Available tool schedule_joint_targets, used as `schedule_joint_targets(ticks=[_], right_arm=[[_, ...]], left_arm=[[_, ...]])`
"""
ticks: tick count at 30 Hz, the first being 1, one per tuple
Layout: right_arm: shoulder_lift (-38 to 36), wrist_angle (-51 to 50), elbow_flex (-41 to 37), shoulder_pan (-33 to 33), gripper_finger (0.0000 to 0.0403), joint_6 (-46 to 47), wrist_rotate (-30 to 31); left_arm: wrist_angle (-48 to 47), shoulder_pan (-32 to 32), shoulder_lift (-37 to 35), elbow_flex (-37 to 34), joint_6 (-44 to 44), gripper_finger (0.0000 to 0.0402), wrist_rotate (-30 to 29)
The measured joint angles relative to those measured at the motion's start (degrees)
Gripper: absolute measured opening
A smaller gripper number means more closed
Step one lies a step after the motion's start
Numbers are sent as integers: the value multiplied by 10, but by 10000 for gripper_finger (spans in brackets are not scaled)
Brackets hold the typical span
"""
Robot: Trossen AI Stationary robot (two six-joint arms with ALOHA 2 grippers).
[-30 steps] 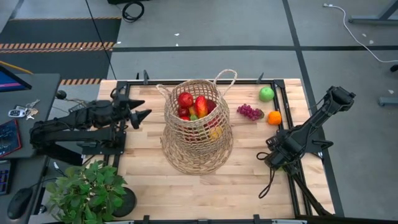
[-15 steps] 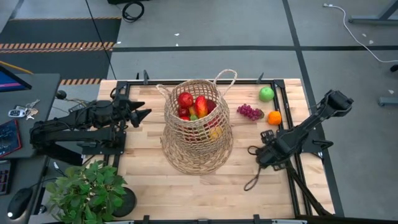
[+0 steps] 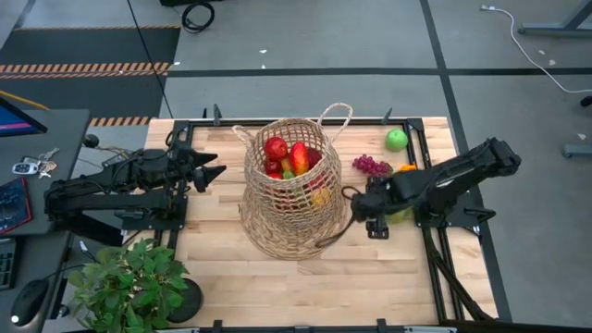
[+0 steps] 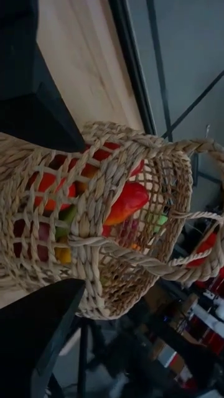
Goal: Build produce basket
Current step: Put the pear into the brown basket
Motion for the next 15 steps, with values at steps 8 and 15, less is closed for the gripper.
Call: schedule_joint_targets(ticks=[8,15], right_arm=[[-57,-70,5,-44,348,32,-92],[-58,-85,-34,-71,366,11,-106]], left_arm=[[0,0,0,0,37,357,-1],[0,0,0,0,35,357,-1]])
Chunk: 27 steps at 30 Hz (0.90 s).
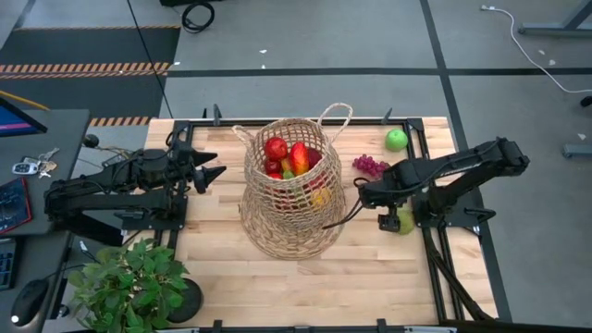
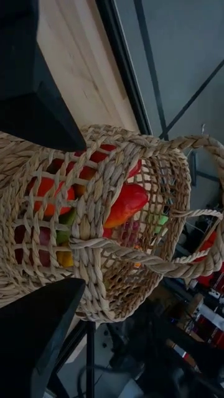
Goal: Build produce basket
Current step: Put the pear into the brown basket
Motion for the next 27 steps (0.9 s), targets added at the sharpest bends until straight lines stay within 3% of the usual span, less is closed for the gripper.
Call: schedule_joint_targets(ticks=[4,9,17,27], right_arm=[[1,41,-45,-6,394,-15,-16],[1,47,-81,6,397,-23,-48],[1,50,-131,38,399,-60,-22],[3,57,-186,74,398,-114,-96]], left_arm=[[0,0,0,0,0,357,9],[0,0,0,0,-1,357,34],[0,0,0,0,-1,357,35],[0,0,0,0,-1,357,35]])
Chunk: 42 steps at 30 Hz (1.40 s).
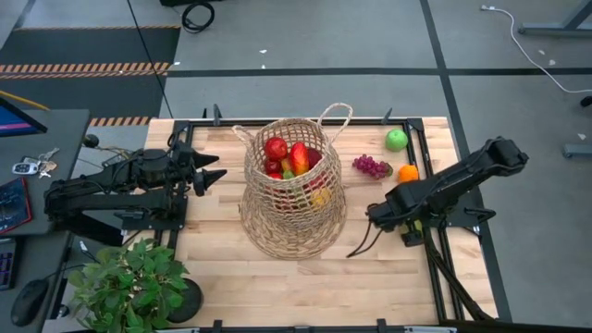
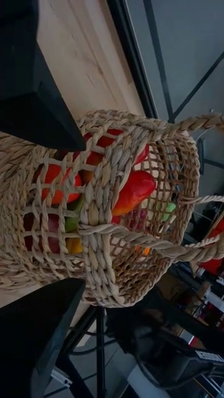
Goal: Build produce basket
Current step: Put the pear into the brown basket
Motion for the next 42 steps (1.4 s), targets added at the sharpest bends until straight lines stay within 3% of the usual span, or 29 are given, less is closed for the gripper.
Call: schedule_joint_targets(ticks=[9,18,30,42], right_arm=[[90,4,-21,20,392,-38,7],[169,5,-7,20,351,-38,19],[115,7,50,18,346,-30,74],[56,34,258,-23,346,13,114]], left_arm=[[0,0,0,0,0,357,-1],[0,0,0,0,1,357,-1],[-1,0,0,0,1,357,-1],[0,0,0,0,1,357,-1]])
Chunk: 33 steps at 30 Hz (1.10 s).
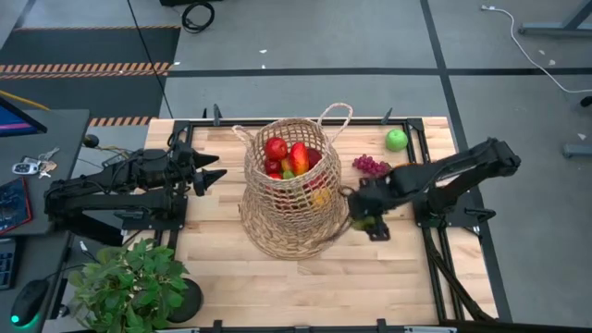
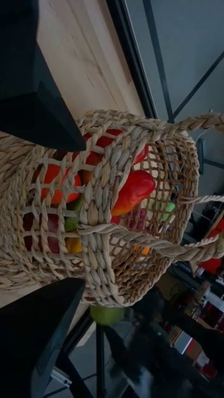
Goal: Build produce basket
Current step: Put the pear into the brown basket
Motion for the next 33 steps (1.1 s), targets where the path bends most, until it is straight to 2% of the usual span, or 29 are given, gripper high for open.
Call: schedule_joint_targets(ticks=[9,14,17,25,33], right_arm=[[-12,158,190,-87,346,4,11],[-12,294,254,-140,346,-31,11],[-13,388,265,-176,347,-61,11],[-4,593,266,-266,347,-59,10],[17,761,267,-316,348,30,6]], left_arm=[[0,0,0,0,0,357,0],[0,0,0,0,0,357,0],[0,0,0,0,0,357,0],[0,0,0,0,0,357,0],[0,0,0,0,0,357,0]])
